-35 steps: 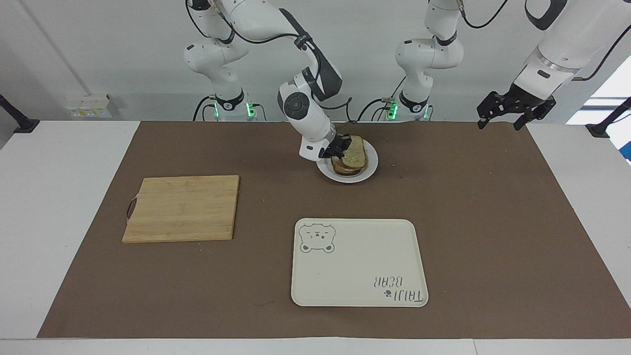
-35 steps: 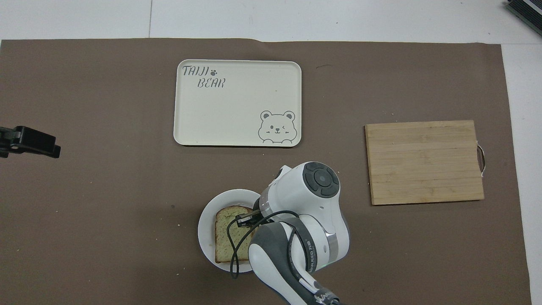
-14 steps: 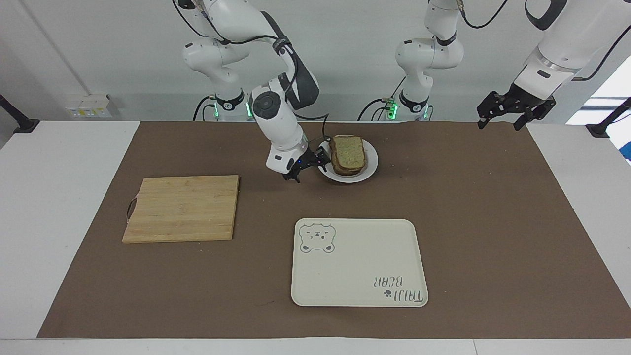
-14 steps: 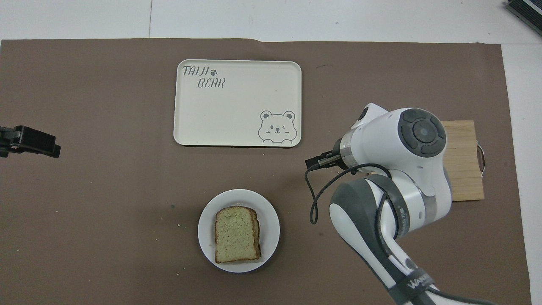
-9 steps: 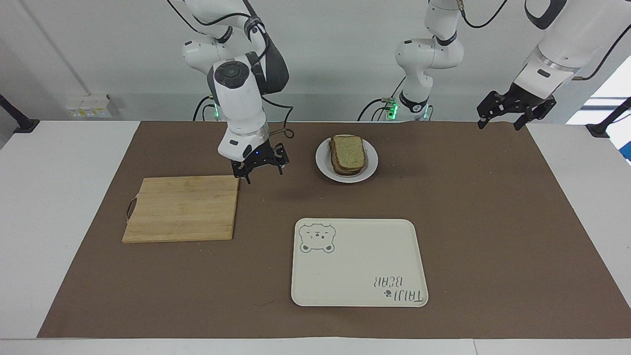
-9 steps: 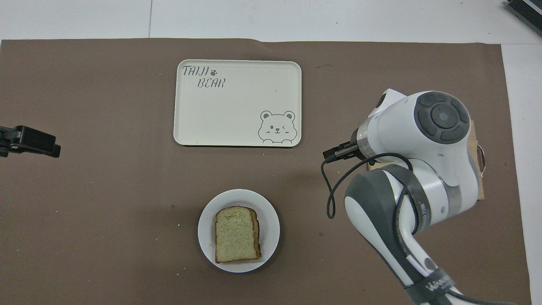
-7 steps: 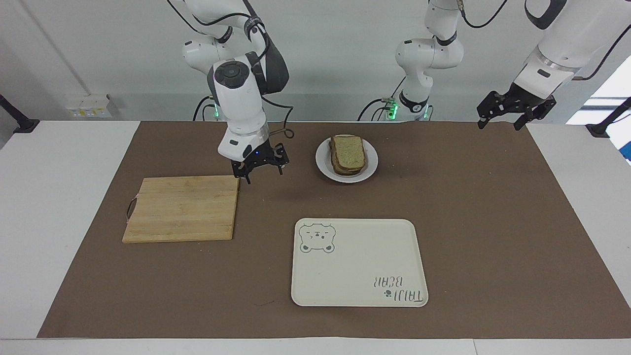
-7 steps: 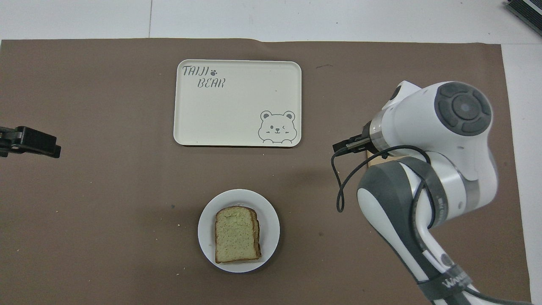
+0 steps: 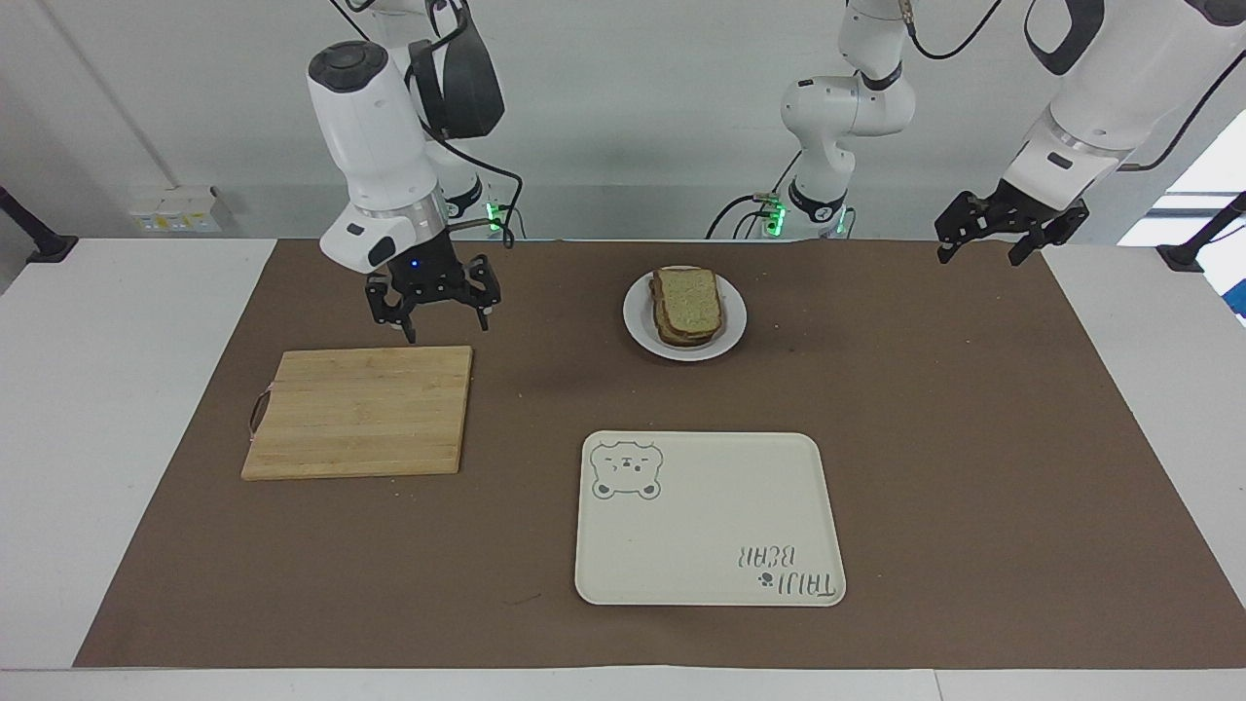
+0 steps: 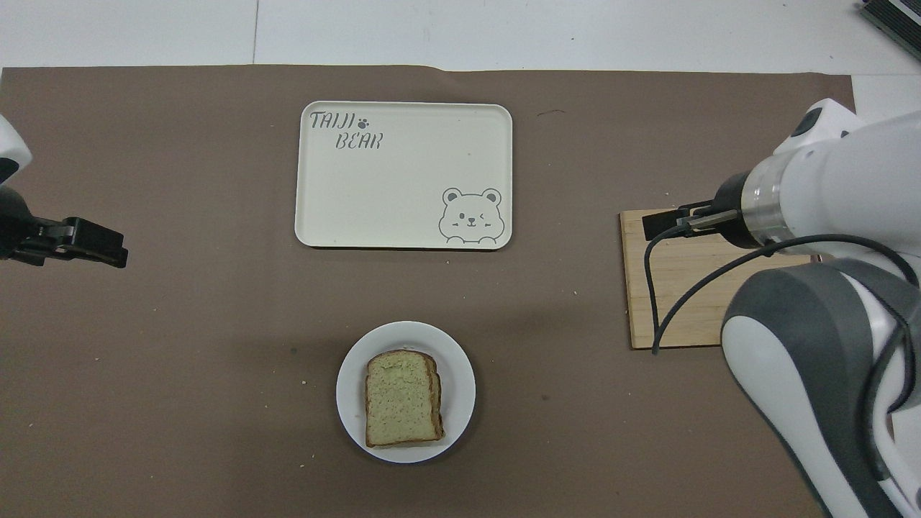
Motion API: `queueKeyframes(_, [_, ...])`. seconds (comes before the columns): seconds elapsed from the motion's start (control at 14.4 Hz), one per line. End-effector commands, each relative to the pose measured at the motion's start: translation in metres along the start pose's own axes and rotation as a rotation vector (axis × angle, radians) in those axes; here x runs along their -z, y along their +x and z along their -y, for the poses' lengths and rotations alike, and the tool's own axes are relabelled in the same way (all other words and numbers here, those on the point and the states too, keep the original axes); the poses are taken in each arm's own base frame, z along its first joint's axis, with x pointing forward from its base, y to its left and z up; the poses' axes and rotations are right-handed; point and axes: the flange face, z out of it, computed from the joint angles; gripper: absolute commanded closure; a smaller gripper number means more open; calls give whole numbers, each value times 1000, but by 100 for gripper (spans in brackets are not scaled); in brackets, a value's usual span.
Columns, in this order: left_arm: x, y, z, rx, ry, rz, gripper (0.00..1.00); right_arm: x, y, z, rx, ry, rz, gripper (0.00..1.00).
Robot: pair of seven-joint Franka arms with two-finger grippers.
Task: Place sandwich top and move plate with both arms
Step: 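Withdraw the right gripper while the left gripper reaches toward the plate, then move the left gripper to the white plate's rim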
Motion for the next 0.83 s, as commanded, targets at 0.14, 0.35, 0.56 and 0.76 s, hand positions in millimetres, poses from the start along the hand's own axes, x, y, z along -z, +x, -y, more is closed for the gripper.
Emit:
queueKeyframes(0.14, [-54,1,2,-57,21,6,0,47,0,-32,-12,-73,-9,0])
queueKeyframes(0.35, [-84,1,1,-80,1,43,0,74,-4,-45,-39,-82,8,0])
queueKeyframes(0.56, [-114,-2,-5,-102,-38,50,0,102,-14,-61,-75,-82,22,0])
queueKeyframes(0.76, [-144,-4,-13,-110,-82,76,0,124,-31,-85,-123,-86,23,0])
